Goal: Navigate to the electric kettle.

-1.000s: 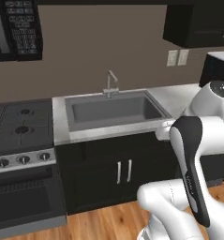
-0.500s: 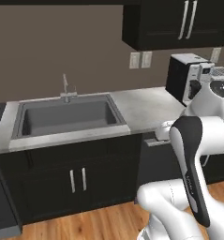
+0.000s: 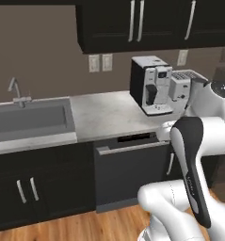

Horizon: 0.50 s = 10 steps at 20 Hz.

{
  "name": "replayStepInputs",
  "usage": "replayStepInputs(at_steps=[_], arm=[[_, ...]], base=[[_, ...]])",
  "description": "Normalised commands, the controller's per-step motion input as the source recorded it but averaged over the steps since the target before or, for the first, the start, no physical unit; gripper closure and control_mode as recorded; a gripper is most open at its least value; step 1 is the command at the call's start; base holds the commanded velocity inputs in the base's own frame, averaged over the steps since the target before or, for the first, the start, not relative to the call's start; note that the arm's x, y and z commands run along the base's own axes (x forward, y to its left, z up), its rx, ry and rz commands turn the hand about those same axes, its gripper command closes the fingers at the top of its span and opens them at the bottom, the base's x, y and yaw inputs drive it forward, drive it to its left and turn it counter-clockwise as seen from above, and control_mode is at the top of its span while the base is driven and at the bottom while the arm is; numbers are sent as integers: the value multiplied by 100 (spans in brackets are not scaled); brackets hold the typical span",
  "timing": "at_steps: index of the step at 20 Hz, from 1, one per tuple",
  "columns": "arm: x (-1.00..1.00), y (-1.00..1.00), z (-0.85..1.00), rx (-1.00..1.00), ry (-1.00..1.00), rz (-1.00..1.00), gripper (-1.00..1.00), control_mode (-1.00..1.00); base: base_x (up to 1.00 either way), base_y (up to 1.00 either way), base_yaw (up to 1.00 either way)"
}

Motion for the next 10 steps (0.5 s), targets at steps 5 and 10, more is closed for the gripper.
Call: replayStepInputs(at_steps=[5, 10], arm=[[0, 0, 0, 0, 0, 0, -100, 100], [0, 0, 0, 0, 0, 0, -100, 100]], base=[[0, -100, 0], [13, -100, 0]])
